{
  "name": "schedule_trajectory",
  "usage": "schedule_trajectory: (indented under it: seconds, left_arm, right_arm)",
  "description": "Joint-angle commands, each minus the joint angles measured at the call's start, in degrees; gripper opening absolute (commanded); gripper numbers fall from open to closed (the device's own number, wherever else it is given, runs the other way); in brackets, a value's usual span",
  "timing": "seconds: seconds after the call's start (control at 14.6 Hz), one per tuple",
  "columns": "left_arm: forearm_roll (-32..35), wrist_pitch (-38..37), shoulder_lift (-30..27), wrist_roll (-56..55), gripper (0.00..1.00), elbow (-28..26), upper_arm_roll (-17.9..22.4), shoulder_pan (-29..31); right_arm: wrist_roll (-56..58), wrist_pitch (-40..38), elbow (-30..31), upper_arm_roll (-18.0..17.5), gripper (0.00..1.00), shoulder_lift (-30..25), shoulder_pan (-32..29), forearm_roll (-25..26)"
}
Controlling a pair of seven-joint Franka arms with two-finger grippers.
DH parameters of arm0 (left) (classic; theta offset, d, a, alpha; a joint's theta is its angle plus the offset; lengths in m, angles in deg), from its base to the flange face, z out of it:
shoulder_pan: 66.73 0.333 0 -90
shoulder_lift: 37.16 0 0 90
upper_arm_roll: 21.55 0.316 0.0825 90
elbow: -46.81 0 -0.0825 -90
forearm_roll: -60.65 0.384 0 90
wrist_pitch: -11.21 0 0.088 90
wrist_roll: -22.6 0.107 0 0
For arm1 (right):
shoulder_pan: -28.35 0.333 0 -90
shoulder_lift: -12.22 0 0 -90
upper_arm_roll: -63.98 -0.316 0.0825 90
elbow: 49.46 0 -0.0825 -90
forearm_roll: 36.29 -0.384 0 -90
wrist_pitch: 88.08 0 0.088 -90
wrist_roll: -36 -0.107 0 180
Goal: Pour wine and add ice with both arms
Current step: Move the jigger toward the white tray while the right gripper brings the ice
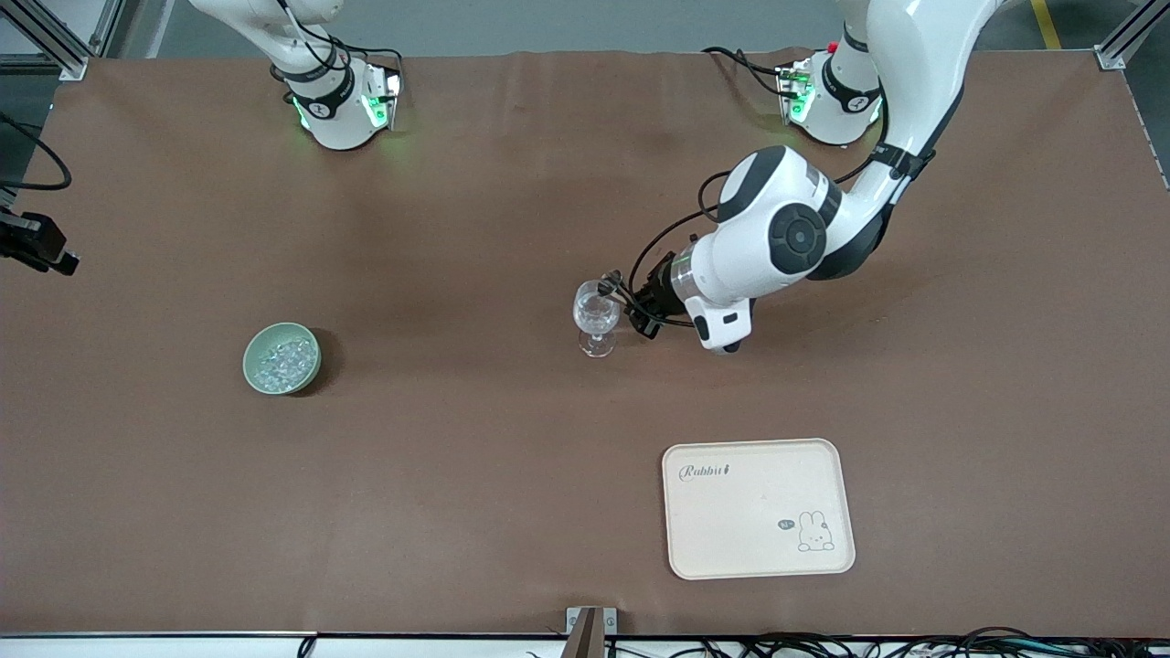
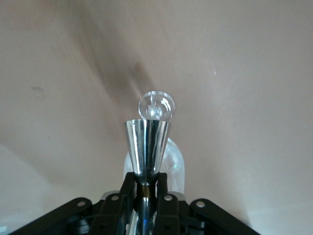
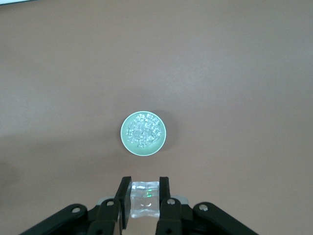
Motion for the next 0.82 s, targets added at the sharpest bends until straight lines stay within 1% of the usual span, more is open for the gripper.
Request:
schedule_trajectory:
  seconds: [0.0,0.21,0.27,0.48,0.55,0.62,0.69,0.75]
  left_arm:
    - [-10.31,-3.05,-2.71,6.93,0.0,0.01,3.86,0.4]
    - [-21.47,-3.14,-2.97,8.27,0.01,0.36,10.09,0.48]
    - [-24.47,-3.14,-2.88,8.79,0.01,0.45,12.38,0.4]
    - [-37.72,-3.06,-2.45,13.78,0.01,0.71,20.81,0.22]
    - [-42.29,-3.06,-1.75,16.33,0.01,1.41,22.92,0.22]
    - [-45.21,-3.06,-0.44,18.44,0.01,1.68,24.69,0.31]
    - [-47.93,-3.06,1.06,20.55,0.01,2.2,26.44,0.22]
    - [-50.4,-3.06,2.64,21.79,0.01,2.9,27.16,0.13]
  right_arm:
    - [1.5,-0.19,1.37,-0.56,0.01,-1.59,-1.0,-0.97]
    - [0.89,-0.19,1.2,-1.17,0.01,-1.5,-0.04,-1.06]
    - [0.71,-0.37,0.85,-1.52,0.01,-1.5,1.36,-0.97]
    - [-5.6,-0.81,0.76,-1.52,0.01,-0.98,7.59,-1.06]
    - [-7.88,-0.81,0.84,-1.52,0.01,-0.8,10.14,-1.06]
    - [-10.25,-0.72,0.76,-1.61,0.01,-0.36,11.99,-1.14]
    - [-13.15,-0.72,0.84,-1.52,0.01,0.34,14.18,-3.06]
    - [-15.53,-0.55,0.84,-1.44,0.01,1.13,15.51,-5.25]
